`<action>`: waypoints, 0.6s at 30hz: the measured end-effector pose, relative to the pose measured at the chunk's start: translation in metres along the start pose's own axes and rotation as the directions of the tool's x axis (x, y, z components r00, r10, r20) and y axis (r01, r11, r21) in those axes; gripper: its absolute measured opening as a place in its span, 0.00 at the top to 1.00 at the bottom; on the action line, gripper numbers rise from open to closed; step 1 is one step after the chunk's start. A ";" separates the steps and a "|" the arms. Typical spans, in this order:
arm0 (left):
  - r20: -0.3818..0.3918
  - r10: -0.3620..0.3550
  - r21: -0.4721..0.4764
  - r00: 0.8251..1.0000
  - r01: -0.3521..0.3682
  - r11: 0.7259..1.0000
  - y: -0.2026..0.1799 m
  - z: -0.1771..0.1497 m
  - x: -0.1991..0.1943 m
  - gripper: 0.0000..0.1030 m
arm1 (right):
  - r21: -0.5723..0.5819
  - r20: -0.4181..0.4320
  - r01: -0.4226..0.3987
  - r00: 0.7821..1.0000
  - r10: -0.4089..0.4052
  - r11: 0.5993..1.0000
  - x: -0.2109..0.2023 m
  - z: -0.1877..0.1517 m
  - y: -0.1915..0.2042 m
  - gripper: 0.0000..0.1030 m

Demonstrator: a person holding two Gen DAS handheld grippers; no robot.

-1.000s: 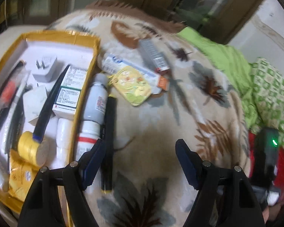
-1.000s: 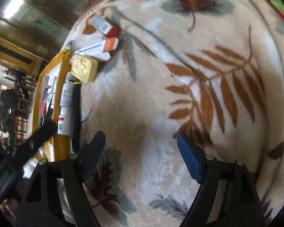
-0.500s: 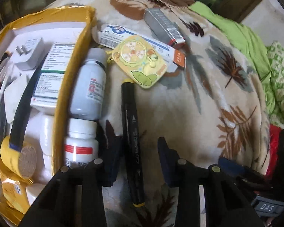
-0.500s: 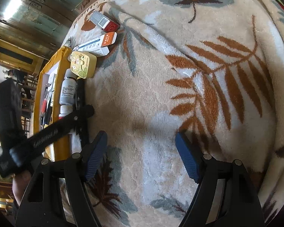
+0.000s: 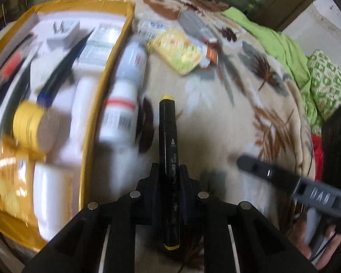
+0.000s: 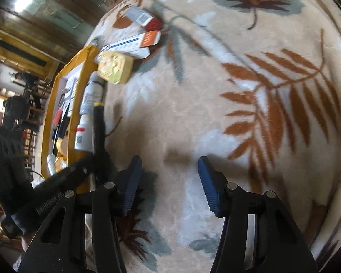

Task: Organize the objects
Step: 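Grasp the yellow cartoon keychain tin with the right tool while the left tool holds the marker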

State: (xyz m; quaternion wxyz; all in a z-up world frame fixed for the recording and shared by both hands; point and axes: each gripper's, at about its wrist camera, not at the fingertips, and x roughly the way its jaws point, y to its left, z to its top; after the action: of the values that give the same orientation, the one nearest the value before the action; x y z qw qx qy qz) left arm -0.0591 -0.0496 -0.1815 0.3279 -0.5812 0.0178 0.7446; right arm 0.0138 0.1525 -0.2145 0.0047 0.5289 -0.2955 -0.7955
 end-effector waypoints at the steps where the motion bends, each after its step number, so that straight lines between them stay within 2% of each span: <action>1: 0.001 -0.007 -0.011 1.000 0.007 1.000 0.003 -0.002 -0.003 0.85 | -0.010 0.000 -0.014 1.000 0.014 1.000 0.001 0.000 0.002 0.49; 5: 0.069 -0.070 -0.022 0.995 0.072 0.997 0.013 -0.007 -0.039 0.85 | -0.072 0.026 -0.084 0.996 0.087 0.994 0.001 0.000 0.012 0.49; 9: 0.114 -0.085 -0.016 0.990 0.087 0.996 0.030 -0.014 -0.069 0.85 | -0.120 0.074 -0.062 0.995 0.071 0.991 0.006 0.005 0.028 0.49; 11: 0.122 -0.079 -0.041 0.989 0.084 0.996 0.045 -0.021 -0.078 0.85 | -0.122 0.115 -0.015 0.993 0.029 0.992 0.007 0.013 0.038 0.48; 13: 0.137 -0.059 -0.055 0.989 0.067 0.996 0.057 -0.025 -0.086 0.85 | -0.145 0.087 0.037 0.996 -0.024 0.989 0.014 0.020 0.045 0.48; 15: 0.152 -0.070 -0.079 0.986 0.082 0.993 0.069 -0.029 -0.090 0.86 | -0.190 0.049 0.074 0.997 -0.066 0.979 0.026 0.023 0.055 0.48; 16: 0.163 -0.074 -0.094 0.984 0.090 0.991 0.076 -0.030 -0.092 0.86 | -0.228 -0.003 0.110 0.994 -0.114 0.968 0.039 0.023 0.060 0.48; 17: 0.166 -0.079 -0.107 0.983 0.098 0.989 0.081 -0.030 -0.091 0.86 | -0.237 -0.010 0.131 0.991 -0.137 0.963 0.042 0.022 0.060 0.47; 18: 0.165 -0.089 -0.121 0.982 0.110 0.987 0.086 -0.029 -0.091 0.86 | -0.245 0.009 0.143 0.989 -0.145 0.959 0.042 0.020 0.064 0.42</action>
State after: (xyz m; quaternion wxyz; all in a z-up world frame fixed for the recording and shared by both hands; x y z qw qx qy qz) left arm -0.0679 -0.1710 -0.1419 0.3268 -0.5401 -0.0857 0.7708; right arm -0.0409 0.0954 -0.2147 0.0135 0.5478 -0.1557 -0.8219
